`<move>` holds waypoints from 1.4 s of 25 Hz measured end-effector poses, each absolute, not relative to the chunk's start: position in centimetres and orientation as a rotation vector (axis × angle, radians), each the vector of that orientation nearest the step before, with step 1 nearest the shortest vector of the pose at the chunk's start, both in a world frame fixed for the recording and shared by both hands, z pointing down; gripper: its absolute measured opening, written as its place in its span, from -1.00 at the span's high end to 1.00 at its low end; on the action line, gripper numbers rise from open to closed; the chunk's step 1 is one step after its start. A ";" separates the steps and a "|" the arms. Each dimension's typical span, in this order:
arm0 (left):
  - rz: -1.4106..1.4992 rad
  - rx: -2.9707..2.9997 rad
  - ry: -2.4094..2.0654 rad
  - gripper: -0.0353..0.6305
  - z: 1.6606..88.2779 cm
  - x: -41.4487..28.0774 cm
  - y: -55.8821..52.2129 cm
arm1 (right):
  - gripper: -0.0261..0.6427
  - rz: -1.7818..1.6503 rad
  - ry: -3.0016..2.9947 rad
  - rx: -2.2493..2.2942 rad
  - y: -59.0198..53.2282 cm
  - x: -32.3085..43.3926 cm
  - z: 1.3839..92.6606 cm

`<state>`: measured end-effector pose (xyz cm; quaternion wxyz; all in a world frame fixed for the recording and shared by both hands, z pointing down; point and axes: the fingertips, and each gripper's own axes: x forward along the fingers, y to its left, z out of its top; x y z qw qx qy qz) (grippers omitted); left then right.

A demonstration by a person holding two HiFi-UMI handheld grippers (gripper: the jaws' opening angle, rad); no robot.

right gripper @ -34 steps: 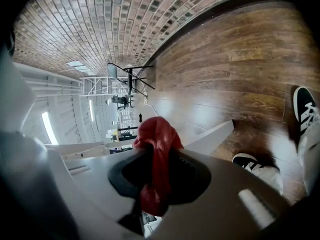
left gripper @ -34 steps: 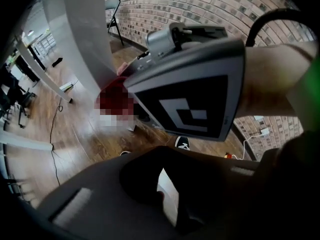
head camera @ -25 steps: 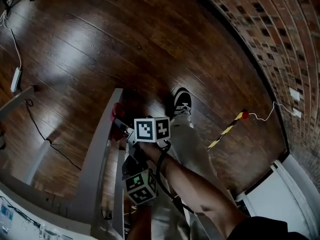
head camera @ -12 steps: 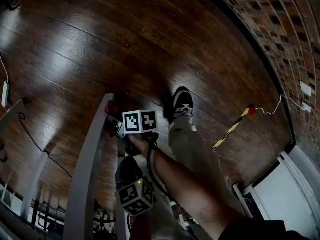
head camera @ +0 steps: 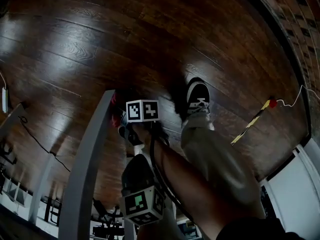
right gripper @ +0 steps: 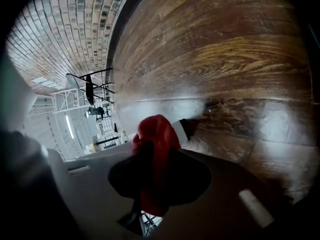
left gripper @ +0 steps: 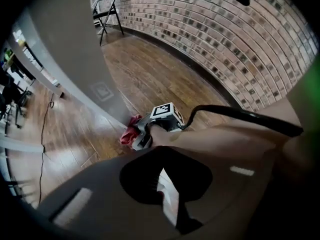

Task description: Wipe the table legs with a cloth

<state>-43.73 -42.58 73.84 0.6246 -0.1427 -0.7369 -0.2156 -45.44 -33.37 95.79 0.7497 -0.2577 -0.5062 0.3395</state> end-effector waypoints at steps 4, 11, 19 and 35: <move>-0.491 -0.300 -1.662 0.89 73.5 -43.7 -42.5 | 0.73 0.695 -1.103 -0.560 -33.2 -44.6 98.7; -0.503 -0.343 -1.635 0.89 74.3 -43.4 -42.3 | 0.73 0.585 -1.119 -0.585 -33.0 -45.5 102.5; -0.525 -0.380 -1.642 0.89 75.0 -43.4 -42.8 | 0.74 0.452 -1.229 -0.774 -30.4 -49.1 101.9; -0.489 -0.365 -1.647 0.89 74.9 -44.2 -40.9 | 0.75 -0.067 -0.942 -1.338 -25.0 -47.3 100.2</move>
